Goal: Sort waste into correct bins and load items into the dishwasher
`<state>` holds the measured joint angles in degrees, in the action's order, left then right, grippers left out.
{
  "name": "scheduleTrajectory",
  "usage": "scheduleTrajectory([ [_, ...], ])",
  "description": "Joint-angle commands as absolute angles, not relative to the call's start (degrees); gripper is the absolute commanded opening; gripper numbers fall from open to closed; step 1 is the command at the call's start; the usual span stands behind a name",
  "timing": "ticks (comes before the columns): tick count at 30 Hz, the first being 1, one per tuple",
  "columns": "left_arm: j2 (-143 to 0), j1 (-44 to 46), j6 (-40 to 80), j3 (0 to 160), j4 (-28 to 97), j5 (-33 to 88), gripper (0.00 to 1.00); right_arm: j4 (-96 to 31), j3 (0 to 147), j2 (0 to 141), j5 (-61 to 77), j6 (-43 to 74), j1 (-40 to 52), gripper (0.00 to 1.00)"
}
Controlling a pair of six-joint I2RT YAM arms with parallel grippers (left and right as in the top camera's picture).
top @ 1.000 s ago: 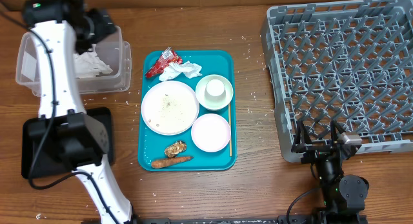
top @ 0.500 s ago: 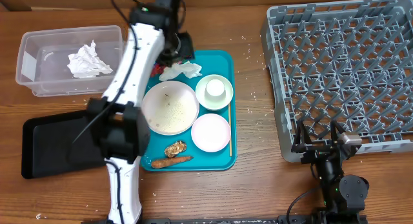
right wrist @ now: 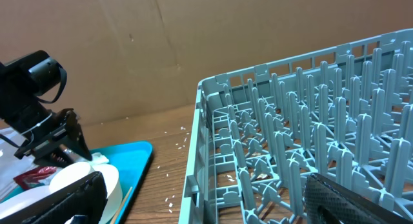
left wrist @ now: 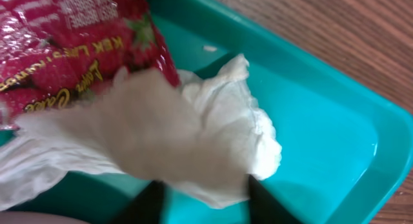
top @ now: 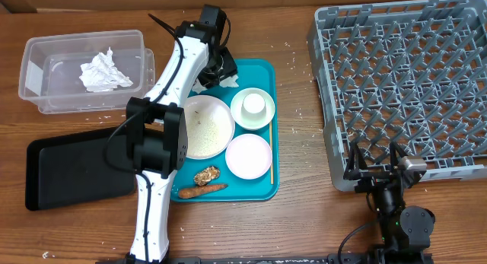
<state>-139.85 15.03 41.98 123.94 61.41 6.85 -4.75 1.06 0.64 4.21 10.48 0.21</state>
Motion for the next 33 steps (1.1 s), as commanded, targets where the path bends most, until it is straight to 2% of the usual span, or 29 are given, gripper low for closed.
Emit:
scheduleTrajectory([
  [1,-140.35,15.03,43.97,123.96,60.77,7.33,0.11,-4.56,0.47,0.16,4.14,10.22,0.6,1.0],
  [2,-140.18,15.03,43.9,124.01,60.97,8.1,0.04,-4.56,0.47,0.16,4.14,10.22,0.6,1.0],
  [15,-132.05,16.51,38.81,127.81,62.0,12.97,0.04,-4.56,0.47,0.16,4.14,10.22,0.6,1.0],
  [24,-118.83,14.68,38.52,128.27,61.21,-6.26,0.04,-4.56,0.47,0.16,4.14,10.22,0.6,1.0],
  [30,-117.12,7.38,38.48,128.14,61.43,-20.05,0.04,-4.56,0.47,0.16,4.14,10.22,0.6,1.0],
  [33,-117.56,3.42,38.3,127.61,61.67,-21.58,0.04,-4.54,0.47,0.16,4.14,10.22,0.6,1.0],
])
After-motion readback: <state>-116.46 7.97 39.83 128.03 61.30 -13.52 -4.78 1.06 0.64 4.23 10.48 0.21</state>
